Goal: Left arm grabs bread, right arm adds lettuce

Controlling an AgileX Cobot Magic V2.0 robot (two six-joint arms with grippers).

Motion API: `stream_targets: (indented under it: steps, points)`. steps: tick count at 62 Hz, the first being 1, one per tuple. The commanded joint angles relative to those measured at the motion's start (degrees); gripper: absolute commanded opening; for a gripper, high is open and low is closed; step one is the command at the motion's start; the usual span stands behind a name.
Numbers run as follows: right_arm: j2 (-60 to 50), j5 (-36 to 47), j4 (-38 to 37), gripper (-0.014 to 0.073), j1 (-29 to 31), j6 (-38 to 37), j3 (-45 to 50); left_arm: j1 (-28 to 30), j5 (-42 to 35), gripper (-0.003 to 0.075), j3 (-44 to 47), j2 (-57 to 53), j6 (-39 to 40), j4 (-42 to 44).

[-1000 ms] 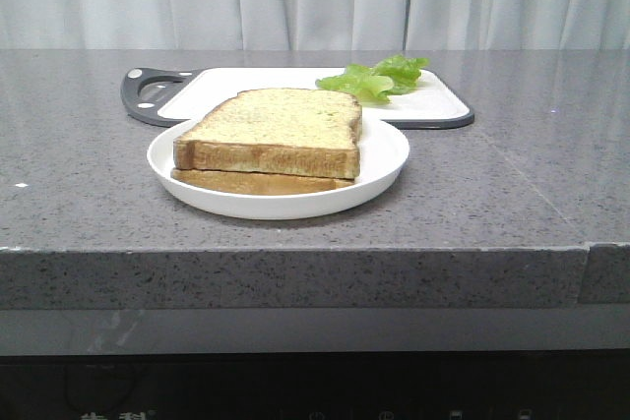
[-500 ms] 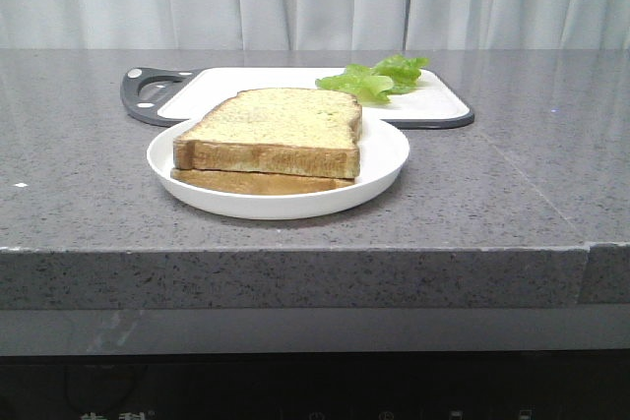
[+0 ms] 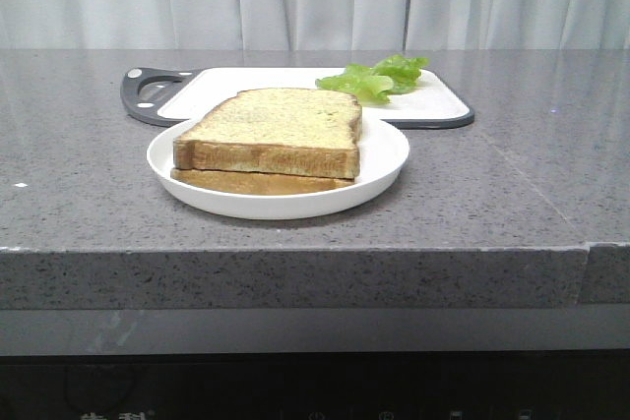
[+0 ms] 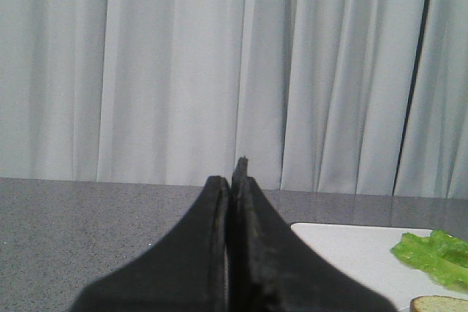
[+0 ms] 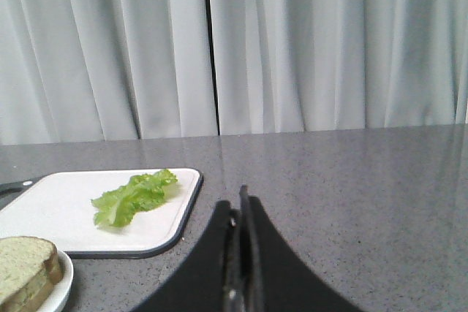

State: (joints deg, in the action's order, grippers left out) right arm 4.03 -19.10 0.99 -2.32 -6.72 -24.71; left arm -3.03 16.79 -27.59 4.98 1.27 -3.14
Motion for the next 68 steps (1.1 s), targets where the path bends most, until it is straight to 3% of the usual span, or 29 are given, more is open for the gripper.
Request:
stream_targets:
  steps: [1, 15, 46, 49, 53, 59, 63, 68]
  points:
    - [5.05, -0.11, -0.68, -0.0067, 0.09, 0.17, -7.06, 0.09, 2.30, -0.0020, -7.77, 4.81, 0.06, -0.21]
    - [16.91, -10.47, -0.68, -0.0067, 0.09, 0.17, -17.45, 0.09, 11.66, -0.0020, -16.58, 14.39, -0.04, -0.11]
    - [28.03, -14.28, -0.99, -0.0063, 0.09, 0.17, -14.63, 0.09, 14.24, -0.0016, -12.83, 21.56, -0.04, -0.24]
    - [28.28, -14.39, -0.99, -0.0039, 0.09, 0.17, -14.63, 0.09, 14.53, 0.0019, -12.83, 22.51, -0.04, -0.24]
    - [28.34, -14.29, -0.99, 0.0055, 0.09, 0.21, -14.63, 0.09, 14.39, 0.0124, -12.83, 23.66, -0.04, -0.24]
    - [28.39, -14.29, -0.99, 0.0262, 0.09, 0.21, -14.63, 0.09, 14.38, 0.0363, -13.09, 25.65, -0.04, -0.97]
    - [28.39, -14.29, -0.99, 0.0383, 0.09, 0.21, -14.63, -0.01, 14.91, 0.0465, -13.42, 27.26, -0.41, -3.06]
    - [28.39, -14.22, -0.99, 0.0461, 0.09, 0.21, -14.63, -0.64, 17.98, 0.0492, -14.68, 30.12, -4.64, -6.70]
